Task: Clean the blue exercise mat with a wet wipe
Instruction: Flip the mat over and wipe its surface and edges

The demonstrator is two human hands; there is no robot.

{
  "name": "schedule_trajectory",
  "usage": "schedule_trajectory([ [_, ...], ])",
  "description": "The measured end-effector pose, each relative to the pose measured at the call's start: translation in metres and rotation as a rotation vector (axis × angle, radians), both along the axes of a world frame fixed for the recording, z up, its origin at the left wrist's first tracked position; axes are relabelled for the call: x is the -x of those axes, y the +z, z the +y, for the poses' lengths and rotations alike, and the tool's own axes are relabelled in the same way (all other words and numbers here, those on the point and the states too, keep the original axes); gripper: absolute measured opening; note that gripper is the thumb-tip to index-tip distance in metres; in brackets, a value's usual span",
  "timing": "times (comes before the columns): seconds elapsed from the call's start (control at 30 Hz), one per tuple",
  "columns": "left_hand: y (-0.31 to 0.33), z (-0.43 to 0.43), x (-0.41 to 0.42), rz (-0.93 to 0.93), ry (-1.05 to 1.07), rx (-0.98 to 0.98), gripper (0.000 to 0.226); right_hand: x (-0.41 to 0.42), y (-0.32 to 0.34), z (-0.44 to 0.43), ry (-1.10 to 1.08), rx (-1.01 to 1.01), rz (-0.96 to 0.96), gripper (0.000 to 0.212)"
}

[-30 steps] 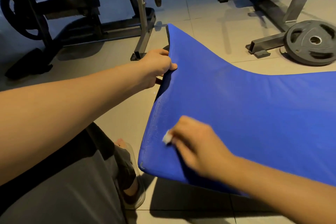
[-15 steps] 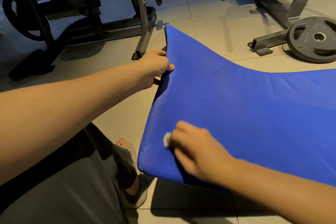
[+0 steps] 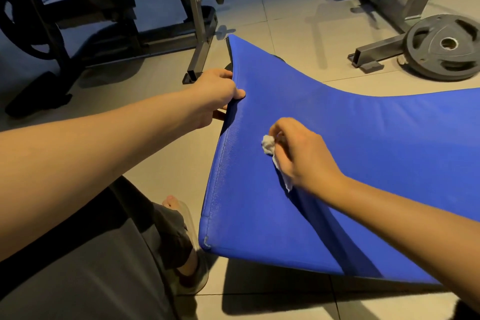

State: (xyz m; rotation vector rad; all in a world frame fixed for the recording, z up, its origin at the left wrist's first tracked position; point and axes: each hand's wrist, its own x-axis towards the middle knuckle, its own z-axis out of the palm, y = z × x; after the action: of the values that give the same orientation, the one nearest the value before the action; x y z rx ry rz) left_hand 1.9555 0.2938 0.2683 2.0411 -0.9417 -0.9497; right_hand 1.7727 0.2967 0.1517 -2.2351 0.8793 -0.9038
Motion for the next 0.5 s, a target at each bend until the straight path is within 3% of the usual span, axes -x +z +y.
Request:
schedule_trajectory([
  [0.1, 0.001, -0.002, -0.003, -0.004, 0.004, -0.01, 0.026, -0.002, -0.005, 0.013, 0.03, -0.057, -0.044, 0.014],
  [0.23, 0.003, -0.004, -0.009, -0.006, 0.026, -0.014, 0.028, 0.011, -0.012, 0.064, 0.368, -0.038, 0.043, 0.009],
  [0.33, 0.003, -0.005, -0.01, -0.003, 0.024, -0.015, 0.03, 0.016, -0.017, 0.08, 0.563, 0.262, 0.265, 0.008],
  [0.4, 0.001, -0.005, -0.007, -0.009, 0.006, -0.018, 0.031, 0.015, -0.004, 0.065, 0.458, 0.327, 0.283, 0.019],
  [0.47, -0.002, -0.006, -0.004, -0.011, -0.009, -0.021, 0.035, 0.014, 0.0, 0.03, 0.295, 0.138, 0.217, 0.032],
  [0.5, -0.002, -0.005, -0.001, -0.006, -0.017, -0.026, 0.035, 0.013, 0.003, 0.011, 0.158, 0.048, 0.208, 0.028],
])
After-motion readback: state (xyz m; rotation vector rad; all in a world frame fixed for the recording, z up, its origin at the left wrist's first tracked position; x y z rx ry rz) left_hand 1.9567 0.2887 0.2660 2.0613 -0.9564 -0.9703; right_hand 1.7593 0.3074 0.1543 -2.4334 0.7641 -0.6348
